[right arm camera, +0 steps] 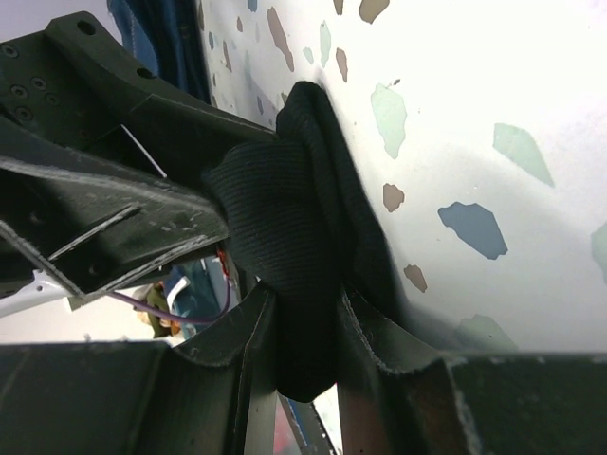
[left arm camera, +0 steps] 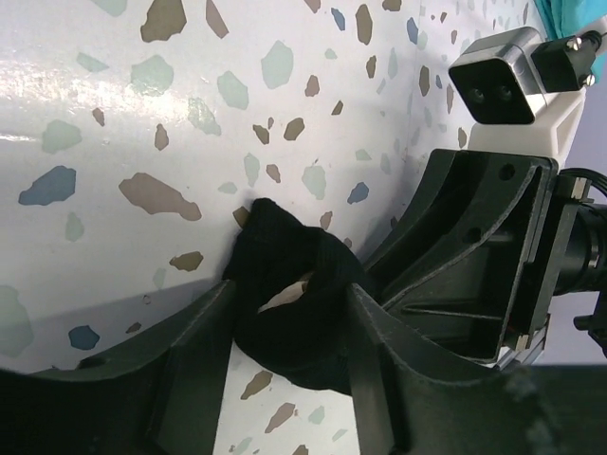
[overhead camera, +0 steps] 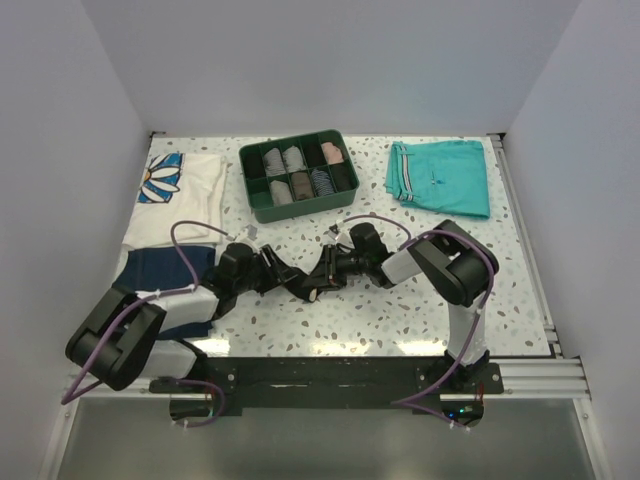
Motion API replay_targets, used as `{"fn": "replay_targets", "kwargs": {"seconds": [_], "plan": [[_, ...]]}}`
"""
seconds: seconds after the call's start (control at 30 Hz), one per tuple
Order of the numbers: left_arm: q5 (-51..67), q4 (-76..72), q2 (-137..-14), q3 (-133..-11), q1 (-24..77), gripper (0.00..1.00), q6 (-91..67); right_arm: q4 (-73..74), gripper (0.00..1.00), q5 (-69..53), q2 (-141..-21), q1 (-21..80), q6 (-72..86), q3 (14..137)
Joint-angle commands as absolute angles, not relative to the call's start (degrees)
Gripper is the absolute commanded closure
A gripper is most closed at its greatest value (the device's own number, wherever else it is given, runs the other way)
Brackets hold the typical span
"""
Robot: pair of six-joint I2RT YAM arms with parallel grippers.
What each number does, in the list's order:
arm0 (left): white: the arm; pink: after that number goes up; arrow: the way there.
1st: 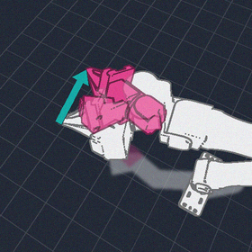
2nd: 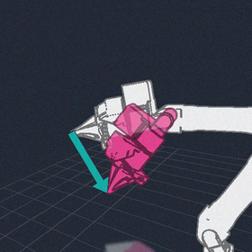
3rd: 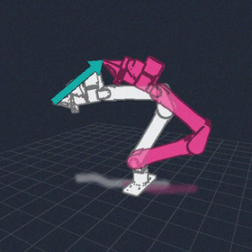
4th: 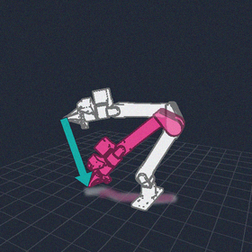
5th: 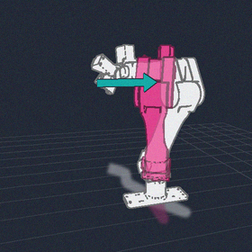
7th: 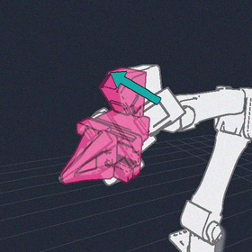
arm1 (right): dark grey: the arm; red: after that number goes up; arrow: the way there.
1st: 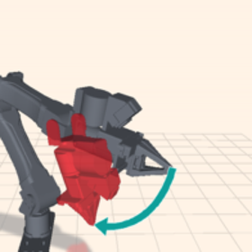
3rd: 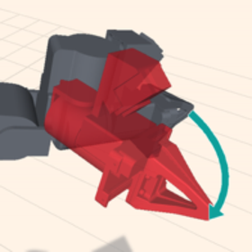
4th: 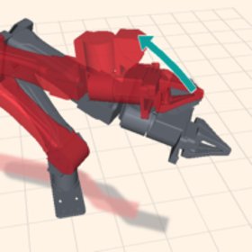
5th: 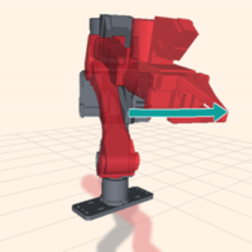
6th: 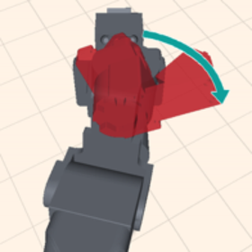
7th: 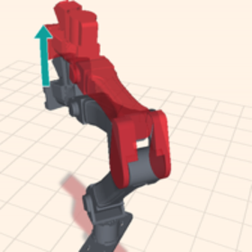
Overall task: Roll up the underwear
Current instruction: Roll the underwear to the center of the board.
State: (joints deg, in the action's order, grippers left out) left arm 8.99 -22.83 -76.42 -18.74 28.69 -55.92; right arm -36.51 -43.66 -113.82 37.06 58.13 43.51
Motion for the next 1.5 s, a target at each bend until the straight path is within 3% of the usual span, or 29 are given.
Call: {"fn": "replay_targets", "kwargs": {"seconds": [0.0, 0.17, 0.27, 0.37, 0.53, 0.67, 0.97, 1.47], "plan": [[9.7, -27.6, -78.7, -17.5, 29.1, 0.57, -57.0, -32.5, 0.89, -43.9, -115.9, 37.7, 57.7, 43.2], [9.0, -25.1, -80.9, -18.5, 29.4, 0.86, -56.3, -33.4, 0.8, -44.2, -115.5, 37.7, 57.9, 43.2], [8.2, -21.2, -81.9, -20.8, 30.0, 0.95, -54.4, -32.0, 0.63, -42.6, -113.5, 37.8, 56.8, 42.8], [7.7, -19.3, -82.1, -22.1, 30.1, 1.0, -52.1, -18.6, 0.47, -35.1, -106.4, 38.5, 48.5, 44.1], [6.7, -15.9, -80.9, -23.4, 30.4, 1.0, -49.7, 6.5, 0.36, -17.3, -92.1, 41.2, 31.3, 49.6], [6.7, -13.7, -80.2, -24.9, 30.6, 1.0, -47.9, 14.6, 0.32, -6.1, -86.8, 44.2, 20.9, 53.3], [8.2, -11.5, -81.1, -27.4, 30.7, 1.0, -47.7, 14.5, 0.3, 2.3, -86.8, 52.6, 10.6, 56.4], [9.1, -11.0, -82.4, -27.3, 30.7, 1.0, -48.3, 10.0, 0.29, 6.9, -97.3, 60.6, 6.3, 62.4]]}}
